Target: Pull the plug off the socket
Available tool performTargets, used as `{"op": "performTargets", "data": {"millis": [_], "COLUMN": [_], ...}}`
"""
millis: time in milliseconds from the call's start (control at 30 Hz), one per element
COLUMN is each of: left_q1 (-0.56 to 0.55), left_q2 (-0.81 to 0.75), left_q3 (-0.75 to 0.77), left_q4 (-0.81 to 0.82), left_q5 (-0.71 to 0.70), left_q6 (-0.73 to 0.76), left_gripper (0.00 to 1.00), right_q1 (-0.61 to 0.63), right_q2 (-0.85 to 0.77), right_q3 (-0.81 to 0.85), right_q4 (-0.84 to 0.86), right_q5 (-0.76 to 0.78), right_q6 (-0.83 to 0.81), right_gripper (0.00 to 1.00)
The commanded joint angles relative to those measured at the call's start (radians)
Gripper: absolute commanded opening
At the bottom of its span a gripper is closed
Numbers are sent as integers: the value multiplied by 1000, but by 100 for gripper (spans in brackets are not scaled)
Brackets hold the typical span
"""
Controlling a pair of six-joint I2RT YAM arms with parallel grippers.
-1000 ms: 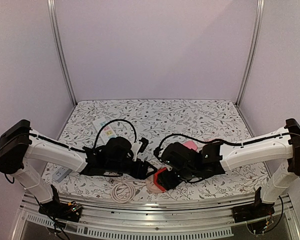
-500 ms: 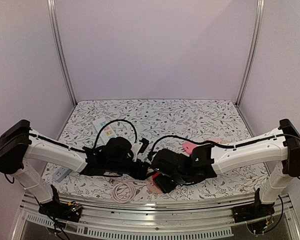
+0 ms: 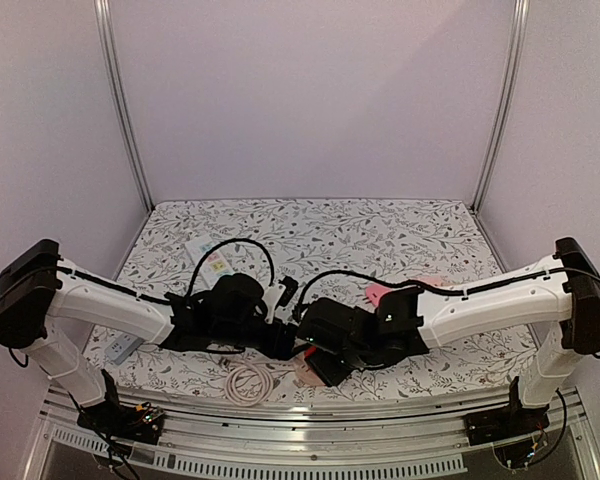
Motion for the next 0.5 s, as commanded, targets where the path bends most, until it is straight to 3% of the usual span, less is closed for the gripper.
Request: {"op": "performTargets", "data": {"millis": [0,200,467], "left_q1": [-21,-21,-21], "left_q2": [65,61,61], "left_q3": [-43,-40,-35], "left_q4": [-236,-241,-248], "left_q5": [-4,-5,-6], "left_q6": [-18,-15,-13], "left_gripper": [41,41,41], "right_q1": [-39,-91,-91], "right_q2": [-68,-132,-117], "right_q3": [-25,-100,-78], "right_q4": [132,212,182], "right_q5": [-63,-146,-159], "right_q6": [23,73,69], "right_gripper": [35,36,36]}}
